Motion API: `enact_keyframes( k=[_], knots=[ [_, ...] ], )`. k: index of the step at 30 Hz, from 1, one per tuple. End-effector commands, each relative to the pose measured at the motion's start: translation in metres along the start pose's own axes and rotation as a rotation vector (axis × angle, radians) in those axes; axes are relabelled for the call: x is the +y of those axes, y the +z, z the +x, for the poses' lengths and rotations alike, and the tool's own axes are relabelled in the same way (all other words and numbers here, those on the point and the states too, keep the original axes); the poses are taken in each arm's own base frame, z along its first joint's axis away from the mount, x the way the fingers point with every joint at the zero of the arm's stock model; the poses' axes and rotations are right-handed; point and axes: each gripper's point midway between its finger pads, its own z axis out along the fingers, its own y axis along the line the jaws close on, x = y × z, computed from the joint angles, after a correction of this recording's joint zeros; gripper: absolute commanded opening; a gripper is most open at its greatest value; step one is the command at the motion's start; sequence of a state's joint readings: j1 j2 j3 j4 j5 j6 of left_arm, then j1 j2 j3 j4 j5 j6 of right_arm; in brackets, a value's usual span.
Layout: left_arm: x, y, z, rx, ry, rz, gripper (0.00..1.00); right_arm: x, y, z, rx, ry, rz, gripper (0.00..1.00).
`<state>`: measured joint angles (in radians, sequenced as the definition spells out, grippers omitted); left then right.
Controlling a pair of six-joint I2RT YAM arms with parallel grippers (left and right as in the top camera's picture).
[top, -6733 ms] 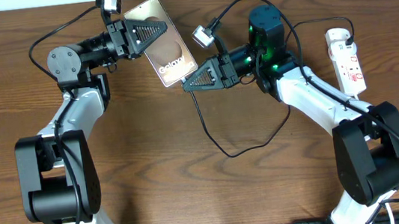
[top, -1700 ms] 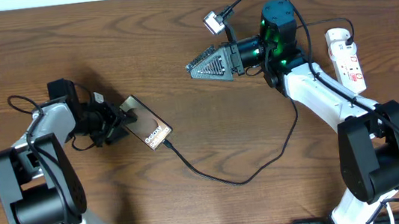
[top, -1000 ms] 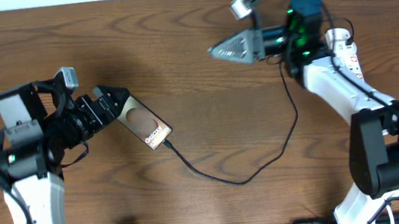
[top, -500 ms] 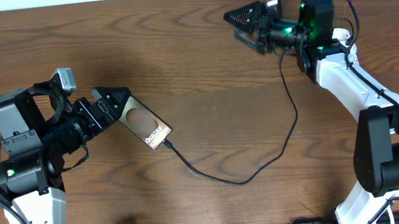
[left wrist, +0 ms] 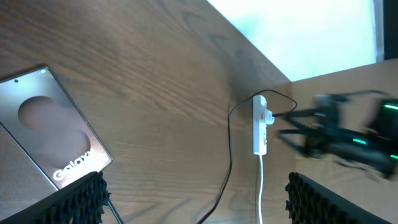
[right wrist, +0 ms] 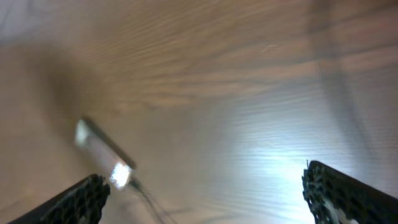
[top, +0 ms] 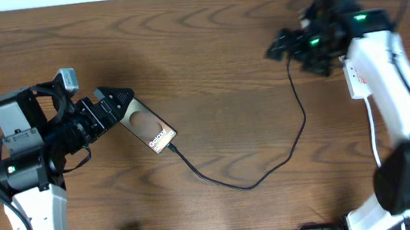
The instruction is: Plug charger to phone and switch on socket
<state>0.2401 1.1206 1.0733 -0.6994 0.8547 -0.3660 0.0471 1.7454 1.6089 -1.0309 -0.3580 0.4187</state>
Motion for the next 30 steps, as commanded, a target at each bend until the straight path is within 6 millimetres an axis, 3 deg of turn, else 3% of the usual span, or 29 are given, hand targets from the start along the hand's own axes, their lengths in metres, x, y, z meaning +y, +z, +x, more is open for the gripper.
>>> enact_keyframes(
  k=[1, 2, 5, 11, 14, 18, 22, 30],
  knots=[
    [0.005, 0.005, -0.005, 0.009, 0.004, -0.014, 0.91, -0.039, -0.078, -0.043, -0.27, -0.045, 0.188, 0.99],
    [0.008, 0.008, -0.006, 0.019, -0.008, -0.019, 0.91, -0.055, -0.097, -0.051, -0.326, -0.011, 0.205, 0.99],
    [0.016, 0.016, -0.006, 0.042, -0.033, -0.029, 0.91, -0.091, -0.125, -0.07, -0.408, 0.044, 0.21, 0.99],
    [0.027, 0.025, -0.006, 0.071, -0.049, -0.041, 0.91, -0.146, -0.142, -0.104, -0.465, 0.002, 0.067, 0.99],
    [0.028, 0.026, -0.005, 0.075, -0.046, -0.043, 0.91, -0.164, -0.131, -0.112, -0.419, -0.03, 0.01, 0.99],
    [0.028, 0.026, -0.005, 0.075, -0.035, -0.042, 0.91, -0.184, -0.1, -0.115, -0.275, -0.076, -0.004, 0.99],
    [0.028, 0.026, -0.005, 0.075, -0.03, -0.042, 0.91, -0.188, -0.071, -0.117, -0.157, -0.127, -0.063, 0.99],
    [0.028, 0.026, -0.005, 0.076, -0.028, -0.042, 0.9, -0.219, -0.025, -0.114, -0.036, -0.14, -0.046, 0.99]
  ],
)
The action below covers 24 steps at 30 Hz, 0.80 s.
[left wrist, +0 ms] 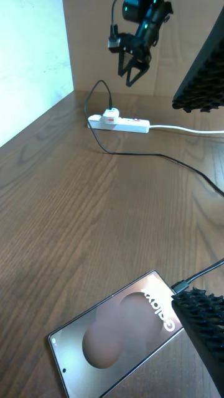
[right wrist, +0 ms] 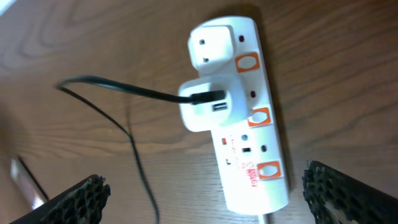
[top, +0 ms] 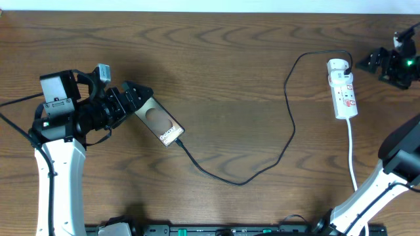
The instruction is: Plug charger to phone and switch on socket
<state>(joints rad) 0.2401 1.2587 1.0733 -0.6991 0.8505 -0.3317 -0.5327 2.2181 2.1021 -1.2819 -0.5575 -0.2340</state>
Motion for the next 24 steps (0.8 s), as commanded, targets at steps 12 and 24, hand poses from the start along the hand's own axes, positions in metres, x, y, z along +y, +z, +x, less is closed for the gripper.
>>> enact_keyframes(
  k=[12, 24],
  knots=[
    [-0.003, -0.002, -0.004, -0.009, 0.033, -0.001, 0.91, -0.005, 0.064, 0.007, 0.1, -0.098, -0.054, 0.99],
    [-0.003, -0.002, -0.002, -0.004, 0.028, -0.004, 0.91, 0.012, 0.083, 0.008, 0.137, -0.116, -0.02, 0.99]
  ],
)
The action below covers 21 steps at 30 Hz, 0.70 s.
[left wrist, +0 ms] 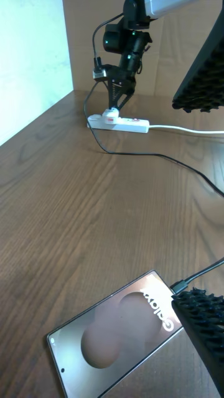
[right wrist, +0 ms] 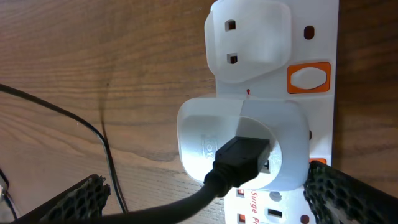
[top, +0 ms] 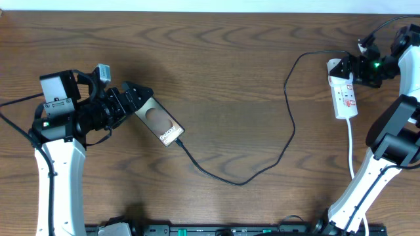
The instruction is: Plug charger to phone and switch on socket
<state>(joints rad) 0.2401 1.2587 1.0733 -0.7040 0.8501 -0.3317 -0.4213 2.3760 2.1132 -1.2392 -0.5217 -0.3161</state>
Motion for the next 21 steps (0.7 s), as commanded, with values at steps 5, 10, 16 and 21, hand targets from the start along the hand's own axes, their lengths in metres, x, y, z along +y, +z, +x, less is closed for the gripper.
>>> enact_keyframes(
  k=[5, 10, 16, 21],
  knots=[
    [-0.003, -0.0022, -0.0031, -0.007, 0.032, -0.002, 0.91, 0.0034, -0.0009, -0.0052, -0.01, 0.017, 0.003, 0.99],
    [-0.003, -0.0022, -0.0031, -0.007, 0.031, -0.002, 0.91, -0.0041, -0.0009, -0.0023, 0.004, 0.085, 0.049, 0.99],
    [-0.0029, -0.0022, -0.0031, -0.007, 0.031, -0.002, 0.91, -0.003, -0.0006, -0.0009, 0.011, 0.091, 0.047, 0.99],
    [-0.0023, -0.0022, -0.0016, -0.001, 0.026, -0.005, 0.91, -0.0022, 0.0025, 0.0004, 0.019, 0.103, 0.044, 0.99]
  ],
)
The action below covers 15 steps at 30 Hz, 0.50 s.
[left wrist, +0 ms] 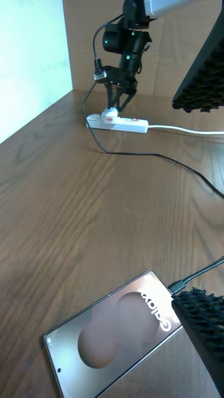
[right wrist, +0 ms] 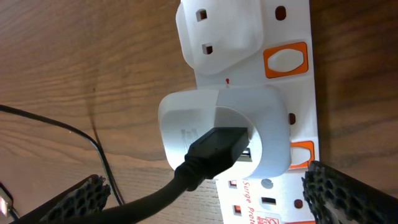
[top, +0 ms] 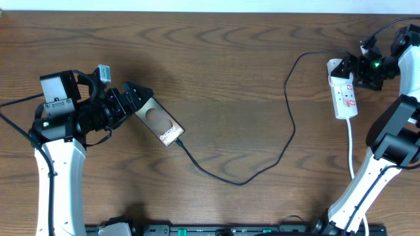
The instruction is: Plug charger to phone and switch on socket
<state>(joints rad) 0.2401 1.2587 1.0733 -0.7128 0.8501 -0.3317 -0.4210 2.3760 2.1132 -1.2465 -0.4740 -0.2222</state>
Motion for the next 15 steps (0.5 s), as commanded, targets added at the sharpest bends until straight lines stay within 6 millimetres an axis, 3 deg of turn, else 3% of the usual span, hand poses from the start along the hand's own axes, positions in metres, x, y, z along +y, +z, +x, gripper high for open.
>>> enact_keyframes(
  k=[1, 15],
  knots=[
    [-0.003, -0.002, -0.003, -0.007, 0.031, -0.002, 0.91, 0.006, 0.003, -0.003, 0.004, 0.009, -0.001, 0.99],
    [-0.003, -0.002, -0.002, -0.004, 0.028, -0.003, 0.91, 0.014, 0.027, 0.003, 0.06, -0.009, 0.001, 0.99]
  ],
)
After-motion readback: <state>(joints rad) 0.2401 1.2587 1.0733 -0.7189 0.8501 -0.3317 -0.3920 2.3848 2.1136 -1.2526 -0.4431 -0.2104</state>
